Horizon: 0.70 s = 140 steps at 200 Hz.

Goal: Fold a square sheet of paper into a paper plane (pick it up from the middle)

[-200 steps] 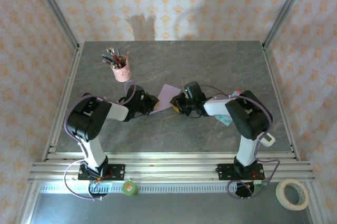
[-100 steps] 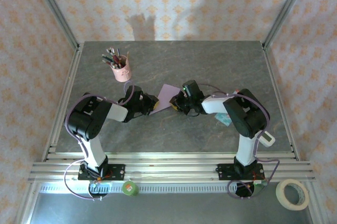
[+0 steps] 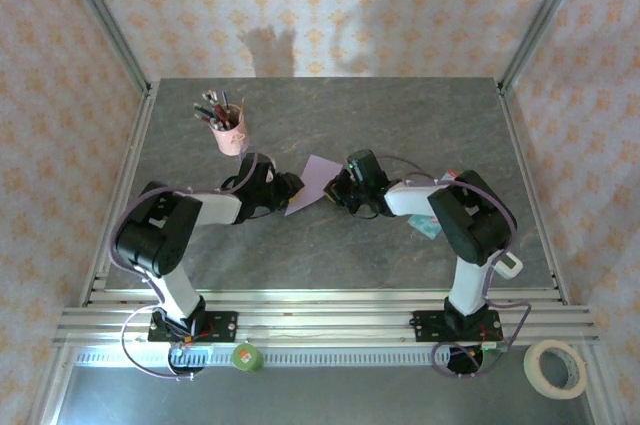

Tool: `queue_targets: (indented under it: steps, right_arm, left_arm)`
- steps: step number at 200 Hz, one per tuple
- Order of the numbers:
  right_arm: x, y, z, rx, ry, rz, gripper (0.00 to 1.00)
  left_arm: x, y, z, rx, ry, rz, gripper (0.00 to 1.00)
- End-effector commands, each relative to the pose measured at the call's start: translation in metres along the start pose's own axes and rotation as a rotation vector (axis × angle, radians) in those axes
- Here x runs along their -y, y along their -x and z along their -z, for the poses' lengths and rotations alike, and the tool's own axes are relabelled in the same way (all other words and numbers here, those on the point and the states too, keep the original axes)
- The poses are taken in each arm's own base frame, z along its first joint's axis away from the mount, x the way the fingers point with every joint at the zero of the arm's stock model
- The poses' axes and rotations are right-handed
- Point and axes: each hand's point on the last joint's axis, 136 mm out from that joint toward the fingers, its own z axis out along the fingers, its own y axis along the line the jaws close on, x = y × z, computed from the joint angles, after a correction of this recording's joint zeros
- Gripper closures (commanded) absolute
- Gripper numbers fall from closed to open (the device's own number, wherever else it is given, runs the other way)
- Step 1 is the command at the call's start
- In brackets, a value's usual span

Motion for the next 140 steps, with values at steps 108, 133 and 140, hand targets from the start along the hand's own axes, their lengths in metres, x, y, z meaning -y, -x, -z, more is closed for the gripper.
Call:
queue_targets:
  steps: [108,133,140]
  right_arm:
    - [0.0,0.037,0.038,0.082,0.027,-0.085,1.0]
    - [0.0,0.039,0.038,0.071,0.032,-0.087,1.0]
    - [-0.001,0.039,0.038,0.064,0.036,-0.09,0.99]
  left_arm:
    - [0.036,-0.022,-0.006,0.052,0.229,-1.041,0.44]
    - [0.037,-0.026,-0.012,0.057,0.236,-1.159,0.44]
    - [0.039,-0.028,-0.013,0.056,0.23,-1.182,0.44]
